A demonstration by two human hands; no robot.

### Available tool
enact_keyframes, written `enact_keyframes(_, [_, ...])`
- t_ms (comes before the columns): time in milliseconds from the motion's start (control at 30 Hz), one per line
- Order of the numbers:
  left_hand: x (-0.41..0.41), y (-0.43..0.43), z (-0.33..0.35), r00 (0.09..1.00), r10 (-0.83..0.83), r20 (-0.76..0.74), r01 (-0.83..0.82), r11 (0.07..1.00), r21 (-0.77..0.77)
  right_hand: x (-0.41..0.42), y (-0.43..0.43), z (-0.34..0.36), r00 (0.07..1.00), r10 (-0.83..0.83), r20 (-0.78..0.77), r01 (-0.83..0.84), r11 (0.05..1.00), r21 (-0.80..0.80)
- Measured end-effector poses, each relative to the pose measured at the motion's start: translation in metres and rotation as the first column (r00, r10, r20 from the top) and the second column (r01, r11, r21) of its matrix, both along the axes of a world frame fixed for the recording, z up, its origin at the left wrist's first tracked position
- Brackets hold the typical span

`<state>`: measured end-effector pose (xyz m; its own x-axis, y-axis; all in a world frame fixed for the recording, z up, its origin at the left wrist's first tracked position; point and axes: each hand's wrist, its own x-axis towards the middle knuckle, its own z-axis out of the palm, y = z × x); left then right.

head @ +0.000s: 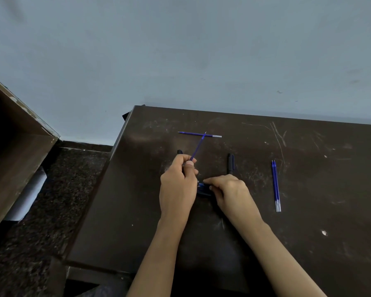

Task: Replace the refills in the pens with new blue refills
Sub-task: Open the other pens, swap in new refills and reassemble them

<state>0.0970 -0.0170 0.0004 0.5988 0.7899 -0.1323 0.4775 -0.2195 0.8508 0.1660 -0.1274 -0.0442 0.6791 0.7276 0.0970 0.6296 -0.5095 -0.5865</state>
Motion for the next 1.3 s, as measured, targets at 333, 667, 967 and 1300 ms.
enact_keyframes(333, [0.001, -0.003, 0.001, 0.998, -0.051, -0.022, 0.049, 0.997, -0.067, -0.002, -0.005, 0.017, 0.911, -0.228, -0.343, 0.319, 0.917, 0.238])
enact_keyframes(667, [0.002, -0.006, 0.0, 0.99, -0.131, -0.044, 0.128, 0.989, -0.07, 0.002, 0.036, 0.036, 0.53, -0.184, -0.828, 0.561, 0.808, 0.18])
enact_keyframes(967, [0.001, -0.007, 0.004, 0.997, -0.07, 0.017, 0.072, 0.99, -0.119, 0.071, 0.077, 0.074, 0.643, -0.168, -0.747, 0.585, 0.737, 0.338])
enact_keyframes(1300, [0.002, -0.007, 0.005, 0.996, -0.084, -0.021, 0.081, 0.992, -0.097, 0.084, 0.1, 0.011, 0.992, -0.055, 0.114, 0.071, 0.988, -0.136])
